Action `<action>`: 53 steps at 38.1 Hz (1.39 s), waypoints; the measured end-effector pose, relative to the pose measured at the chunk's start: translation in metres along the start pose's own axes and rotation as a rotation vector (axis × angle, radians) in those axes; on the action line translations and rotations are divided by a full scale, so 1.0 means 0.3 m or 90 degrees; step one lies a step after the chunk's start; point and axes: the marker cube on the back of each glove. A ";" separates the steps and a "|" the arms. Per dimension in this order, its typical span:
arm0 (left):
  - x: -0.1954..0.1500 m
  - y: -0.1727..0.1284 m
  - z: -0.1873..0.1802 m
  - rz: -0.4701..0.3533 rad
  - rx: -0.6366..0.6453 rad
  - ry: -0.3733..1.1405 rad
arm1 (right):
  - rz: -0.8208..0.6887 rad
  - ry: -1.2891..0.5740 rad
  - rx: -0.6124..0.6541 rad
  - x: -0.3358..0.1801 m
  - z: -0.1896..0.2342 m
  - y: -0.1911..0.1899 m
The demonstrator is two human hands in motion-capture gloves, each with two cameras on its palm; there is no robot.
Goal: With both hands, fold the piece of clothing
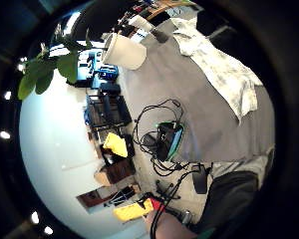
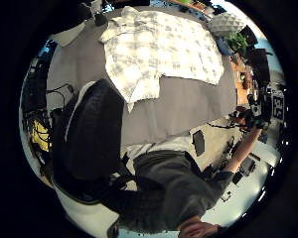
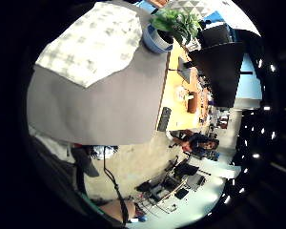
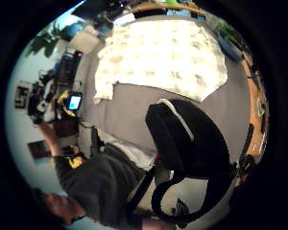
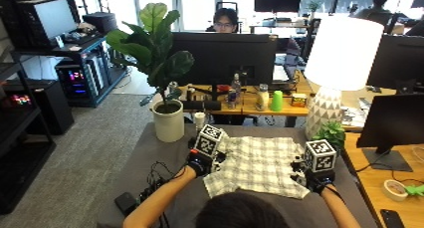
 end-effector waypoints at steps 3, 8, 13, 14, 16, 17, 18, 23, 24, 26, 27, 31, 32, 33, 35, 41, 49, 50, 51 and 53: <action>-0.005 -0.027 0.010 -0.005 -0.004 0.002 | 0.003 -0.003 -0.001 0.010 0.000 -0.015; -0.009 -0.070 0.037 0.000 -0.020 0.031 | 0.005 0.001 0.010 0.004 -0.027 -0.018; -0.024 -0.065 0.052 -0.006 -0.039 0.061 | -0.008 -0.004 0.025 -0.017 -0.049 -0.003; -0.027 -0.066 0.054 -0.007 -0.039 0.065 | -0.011 -0.003 0.026 -0.021 -0.053 0.002; -0.032 -0.071 0.059 -0.007 -0.041 0.069 | -0.016 0.000 0.023 -0.029 -0.063 0.014; -0.034 -0.074 0.062 -0.007 -0.044 0.071 | -0.016 0.000 0.021 -0.030 -0.063 0.013; -0.035 -0.075 0.065 -0.006 -0.046 0.073 | -0.015 0.000 0.019 -0.026 -0.056 0.006; -0.020 -0.083 0.075 0.014 -0.038 0.088 | -0.005 -0.007 -0.001 0.002 -0.016 -0.040; -0.014 -0.088 0.078 0.021 -0.033 0.094 | -0.004 -0.008 -0.004 0.004 -0.018 -0.040; 0.000 -0.101 0.084 0.032 -0.026 0.104 | -0.001 -0.008 -0.009 0.006 -0.022 -0.039; 0.006 -0.107 0.087 0.037 -0.024 0.107 | 0.001 -0.009 -0.012 0.007 -0.023 -0.038; 0.042 -0.137 0.119 0.066 -0.034 0.115 | 0.004 -0.019 -0.029 0.007 -0.015 -0.033; 0.057 -0.148 0.139 0.078 -0.040 0.115 | 0.002 -0.023 -0.037 0.005 -0.006 -0.035; 0.076 -0.159 0.167 0.091 -0.048 0.113 | -0.001 -0.028 -0.046 0.002 0.009 -0.039; 0.123 -0.175 0.244 0.117 -0.067 0.106 | -0.008 -0.039 -0.068 -0.006 0.053 -0.050; 0.231 -0.053 0.408 0.116 -0.208 0.112 | -0.004 -0.040 -0.140 -0.016 0.292 -0.150; 0.290 -0.088 0.461 0.167 -0.138 0.180 | 0.032 -0.027 -0.236 -0.012 0.463 -0.216; 0.287 -0.092 0.462 0.151 -0.138 0.176 | 0.040 -0.025 -0.239 -0.026 0.452 -0.198; 0.284 -0.094 0.461 0.137 -0.139 0.173 | 0.049 -0.024 -0.238 -0.050 0.427 -0.166; 0.281 -0.101 0.452 0.121 -0.128 0.171 | 0.066 -0.026 -0.230 -0.109 0.364 -0.090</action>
